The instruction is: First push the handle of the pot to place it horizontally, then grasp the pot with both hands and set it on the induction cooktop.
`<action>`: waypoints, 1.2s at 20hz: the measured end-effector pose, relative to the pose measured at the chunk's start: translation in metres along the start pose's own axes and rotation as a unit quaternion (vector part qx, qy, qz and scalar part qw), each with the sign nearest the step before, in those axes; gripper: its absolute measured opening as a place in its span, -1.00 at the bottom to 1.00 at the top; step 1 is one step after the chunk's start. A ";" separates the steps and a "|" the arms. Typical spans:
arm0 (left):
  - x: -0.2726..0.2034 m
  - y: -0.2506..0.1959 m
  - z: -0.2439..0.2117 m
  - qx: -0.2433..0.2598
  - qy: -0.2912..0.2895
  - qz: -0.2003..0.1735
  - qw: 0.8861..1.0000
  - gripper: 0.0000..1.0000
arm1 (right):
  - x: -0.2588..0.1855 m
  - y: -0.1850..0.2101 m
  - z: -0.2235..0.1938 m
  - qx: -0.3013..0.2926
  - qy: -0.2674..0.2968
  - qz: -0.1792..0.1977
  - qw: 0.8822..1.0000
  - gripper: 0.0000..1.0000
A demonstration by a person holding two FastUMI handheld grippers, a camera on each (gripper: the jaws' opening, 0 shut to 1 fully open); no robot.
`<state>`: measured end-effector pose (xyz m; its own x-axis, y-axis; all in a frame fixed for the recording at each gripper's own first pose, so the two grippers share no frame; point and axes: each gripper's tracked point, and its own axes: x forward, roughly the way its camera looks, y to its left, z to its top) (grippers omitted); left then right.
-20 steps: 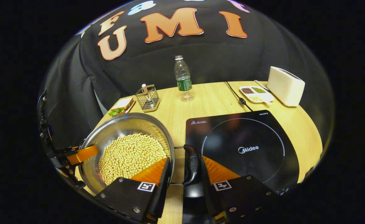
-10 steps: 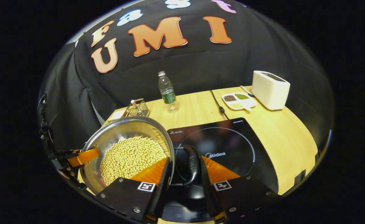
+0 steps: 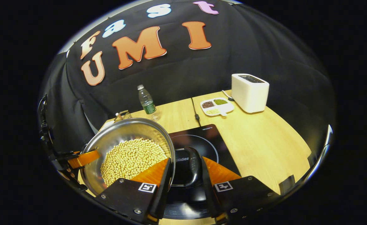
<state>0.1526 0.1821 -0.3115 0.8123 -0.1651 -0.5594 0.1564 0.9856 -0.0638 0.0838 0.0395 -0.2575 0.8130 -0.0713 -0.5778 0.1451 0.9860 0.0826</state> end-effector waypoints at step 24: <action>-0.011 0.005 -0.005 0.014 0.045 -0.040 0.998 0.17 | 0.015 -0.094 0.003 0.036 0.016 -0.047 0.998 0.07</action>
<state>0.1422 0.1890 -0.3098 0.7425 -0.2376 -0.6263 0.2352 0.9679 -0.0884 0.0840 -0.0549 -0.2713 0.7760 -0.1566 -0.6110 0.2606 0.9617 0.0846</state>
